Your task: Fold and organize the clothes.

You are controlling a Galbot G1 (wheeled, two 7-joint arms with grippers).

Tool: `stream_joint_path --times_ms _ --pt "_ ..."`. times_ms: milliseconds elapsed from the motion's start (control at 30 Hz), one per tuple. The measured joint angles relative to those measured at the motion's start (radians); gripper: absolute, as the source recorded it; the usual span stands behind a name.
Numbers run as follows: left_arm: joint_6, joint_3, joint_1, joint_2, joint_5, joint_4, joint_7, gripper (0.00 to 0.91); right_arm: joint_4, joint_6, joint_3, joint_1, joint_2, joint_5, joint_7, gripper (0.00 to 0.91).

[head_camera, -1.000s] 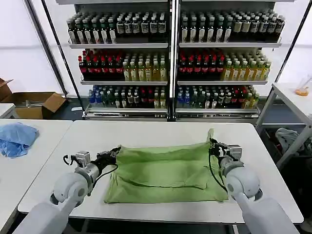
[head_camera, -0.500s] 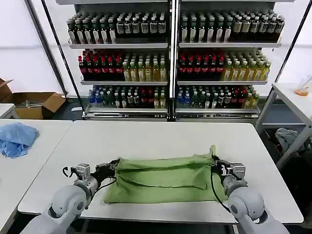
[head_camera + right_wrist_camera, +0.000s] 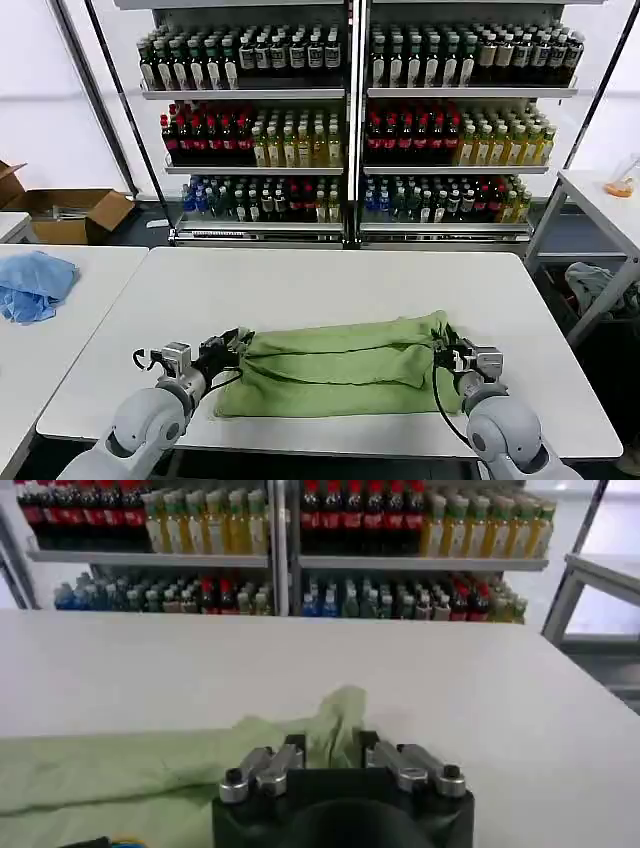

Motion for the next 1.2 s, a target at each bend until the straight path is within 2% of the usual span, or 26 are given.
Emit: stream_joint_path --times_ms 467,500,533,567,600,667,1200 --pt "-0.065 0.004 0.112 -0.136 0.180 -0.025 -0.121 0.907 0.074 0.026 0.034 -0.091 0.022 -0.053 0.001 0.907" --pt "-0.071 0.006 0.116 -0.146 0.193 -0.020 -0.129 0.816 0.075 0.027 0.035 -0.094 0.023 -0.055 0.001 0.907" --pt "-0.076 0.006 0.121 -0.155 0.206 -0.017 -0.137 0.625 0.076 0.029 0.036 -0.097 0.025 -0.056 0.001 0.907" --pt "-0.081 0.006 0.126 -0.163 0.216 -0.016 -0.144 0.474 0.077 0.030 0.036 -0.099 0.027 -0.058 0.001 0.907" --pt "-0.086 0.007 0.132 -0.170 0.226 -0.015 -0.149 0.181 0.077 0.031 0.036 -0.102 0.028 -0.059 0.002 0.907" --pt "-0.095 0.010 0.143 -0.183 0.247 -0.010 -0.157 0.030 0.079 0.033 0.037 -0.105 0.032 -0.061 0.004 0.907" --pt "-0.173 -0.005 0.177 -0.254 0.292 0.037 -0.176 0.020 0.083 0.045 0.040 -0.122 0.042 -0.069 0.016 0.907"
